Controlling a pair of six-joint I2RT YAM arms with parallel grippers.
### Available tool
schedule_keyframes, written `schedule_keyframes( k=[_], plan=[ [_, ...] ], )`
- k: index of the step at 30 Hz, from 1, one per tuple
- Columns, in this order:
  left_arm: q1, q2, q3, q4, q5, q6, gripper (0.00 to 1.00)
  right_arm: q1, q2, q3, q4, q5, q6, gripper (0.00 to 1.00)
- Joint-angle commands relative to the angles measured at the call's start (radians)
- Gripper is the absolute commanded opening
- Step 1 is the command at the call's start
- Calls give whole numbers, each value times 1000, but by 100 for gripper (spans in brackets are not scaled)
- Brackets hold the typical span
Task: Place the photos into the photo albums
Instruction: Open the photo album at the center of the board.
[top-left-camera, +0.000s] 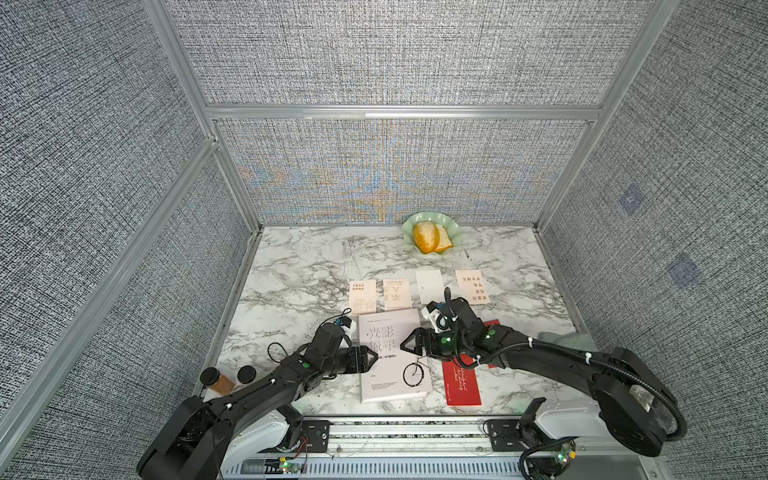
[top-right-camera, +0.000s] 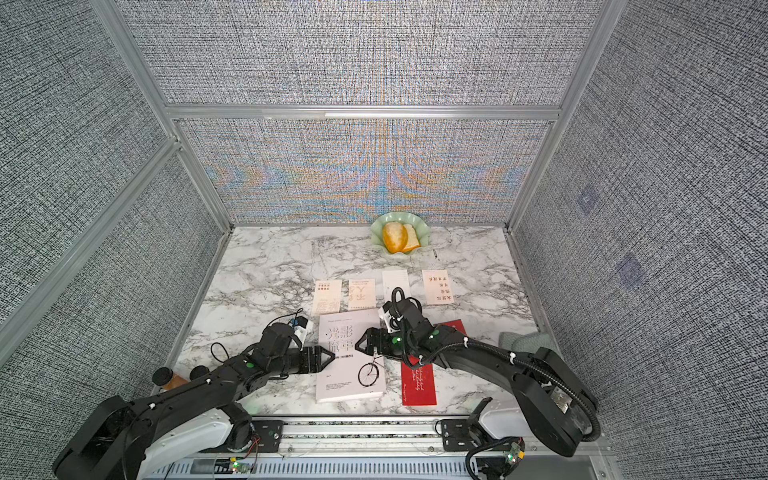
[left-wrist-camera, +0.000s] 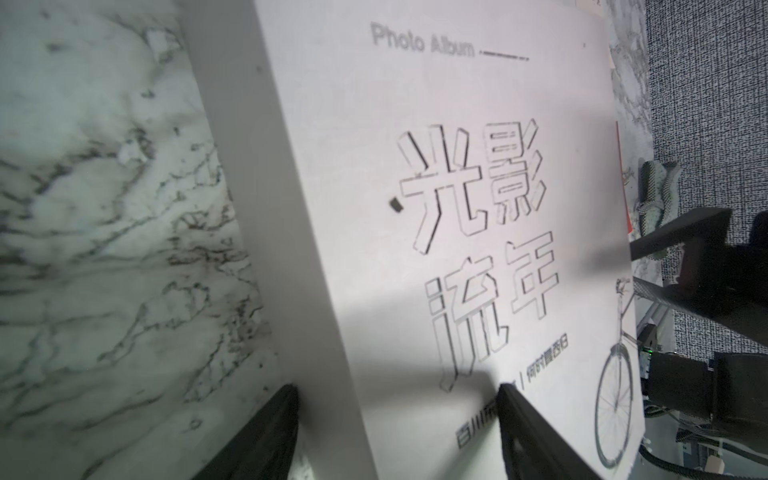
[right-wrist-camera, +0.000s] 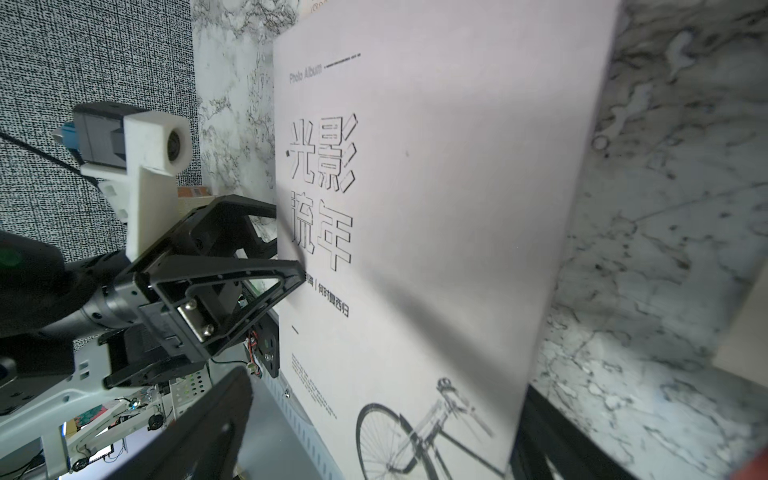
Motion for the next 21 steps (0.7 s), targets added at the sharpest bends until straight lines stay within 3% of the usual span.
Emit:
schedule_keyframes(
  k=[1,21],
  plan=[
    [0,0,14,39,7,2,76,1,-21,21,-29,-9,-9,93],
    [-2,90,81,82,40,13,75,-9,-62,148,-234,37,-94,93]
  ],
)
